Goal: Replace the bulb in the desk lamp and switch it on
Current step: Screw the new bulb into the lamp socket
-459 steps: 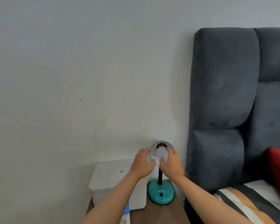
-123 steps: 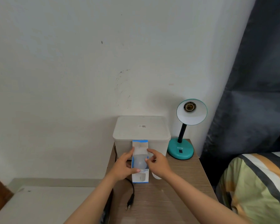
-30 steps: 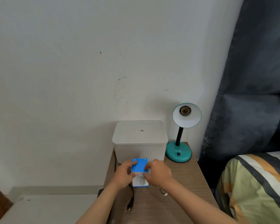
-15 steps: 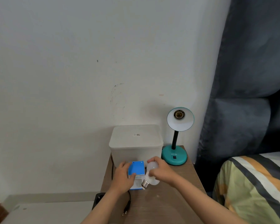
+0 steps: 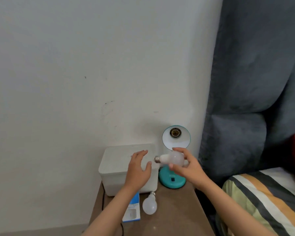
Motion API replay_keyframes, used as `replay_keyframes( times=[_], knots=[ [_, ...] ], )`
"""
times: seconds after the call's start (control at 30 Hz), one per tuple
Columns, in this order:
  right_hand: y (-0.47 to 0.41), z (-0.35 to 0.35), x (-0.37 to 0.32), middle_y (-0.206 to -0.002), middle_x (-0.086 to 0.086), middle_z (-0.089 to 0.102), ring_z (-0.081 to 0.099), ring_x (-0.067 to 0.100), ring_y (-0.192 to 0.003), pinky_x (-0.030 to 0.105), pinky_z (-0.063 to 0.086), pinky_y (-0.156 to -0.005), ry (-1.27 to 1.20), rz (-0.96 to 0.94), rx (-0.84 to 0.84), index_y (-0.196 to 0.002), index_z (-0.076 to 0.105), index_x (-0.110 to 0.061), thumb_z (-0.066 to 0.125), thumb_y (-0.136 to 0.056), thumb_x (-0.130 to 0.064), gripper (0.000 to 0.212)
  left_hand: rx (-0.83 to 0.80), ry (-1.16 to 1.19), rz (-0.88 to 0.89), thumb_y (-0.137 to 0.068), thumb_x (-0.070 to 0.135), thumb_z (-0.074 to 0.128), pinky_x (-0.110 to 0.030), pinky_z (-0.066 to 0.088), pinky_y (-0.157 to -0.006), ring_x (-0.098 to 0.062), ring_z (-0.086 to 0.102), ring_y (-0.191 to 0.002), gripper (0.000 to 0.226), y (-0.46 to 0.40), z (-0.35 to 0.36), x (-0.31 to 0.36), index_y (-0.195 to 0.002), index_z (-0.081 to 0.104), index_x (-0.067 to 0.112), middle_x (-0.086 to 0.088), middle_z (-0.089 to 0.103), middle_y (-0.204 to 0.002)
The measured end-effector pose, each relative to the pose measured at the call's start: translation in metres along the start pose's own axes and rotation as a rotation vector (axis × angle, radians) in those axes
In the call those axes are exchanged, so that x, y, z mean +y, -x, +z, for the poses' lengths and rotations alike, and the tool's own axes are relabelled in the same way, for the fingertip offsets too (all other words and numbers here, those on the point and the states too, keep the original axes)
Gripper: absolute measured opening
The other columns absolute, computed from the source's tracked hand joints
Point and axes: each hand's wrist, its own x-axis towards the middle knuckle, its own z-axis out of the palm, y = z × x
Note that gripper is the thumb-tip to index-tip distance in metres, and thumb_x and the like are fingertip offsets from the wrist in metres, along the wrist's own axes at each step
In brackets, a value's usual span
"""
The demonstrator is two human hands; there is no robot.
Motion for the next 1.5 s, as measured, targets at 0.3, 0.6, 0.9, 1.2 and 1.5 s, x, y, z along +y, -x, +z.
replay_keyframes(
  times=[0.3,0.6,0.9,1.2,1.5],
  knots=[
    [-0.034,-0.02,0.011,-0.104,-0.003,0.048,0.057,0.009,-0.082,0.017,0.046,-0.071,0.28,-0.115,0.506,-0.121,0.051,-0.031,0.078,-0.07,-0.029,0.058,-0.061,0.155,0.015,-0.085,0.01,0.061,-0.037,0.042,-0.104,-0.008,0.046,-0.116,0.046,-0.076,0.041,0.032,-0.128,0.05,0.021,0.009,0.045,-0.12],
    [-0.071,-0.003,0.023,-0.121,0.008,0.037,0.047,0.015,-0.097,0.029,0.051,-0.071,0.553,-0.246,0.567,-0.125,0.05,-0.019,0.074,-0.074,-0.017,0.056,0.003,0.217,0.023,-0.085,0.0,0.055,-0.022,0.041,-0.1,-0.009,0.052,-0.11,0.044,-0.106,0.069,0.036,-0.122,0.056,0.023,0.002,0.055,-0.118],
    [-0.091,0.015,0.034,-0.115,0.016,0.047,0.051,0.03,-0.106,0.032,0.053,-0.069,0.657,-0.329,0.621,-0.119,0.053,-0.011,0.078,-0.067,-0.011,0.058,0.137,0.268,0.01,-0.08,-0.014,0.05,0.002,0.038,-0.084,-0.004,0.058,-0.096,0.047,-0.109,0.08,0.029,-0.11,0.067,0.02,0.005,0.063,-0.103],
    [-0.094,0.019,0.039,-0.113,0.012,0.049,0.049,0.031,-0.107,0.026,0.045,-0.064,0.664,-0.305,0.637,-0.115,0.057,-0.021,0.077,-0.067,-0.006,0.053,0.087,0.312,0.003,-0.081,-0.015,0.049,0.001,0.039,-0.084,-0.002,0.059,-0.096,0.048,-0.111,0.076,0.024,-0.108,0.068,0.021,0.003,0.064,-0.102],
    [-0.103,0.023,0.04,-0.123,0.012,0.052,0.049,0.033,-0.111,0.036,0.059,-0.06,0.748,-0.293,0.594,-0.115,0.055,-0.02,0.078,-0.068,-0.01,0.053,0.035,0.311,-0.001,-0.082,-0.013,0.052,0.001,0.041,-0.082,-0.003,0.06,-0.094,0.046,-0.114,0.071,0.023,-0.108,0.068,0.022,0.006,0.063,-0.098]
  ],
)
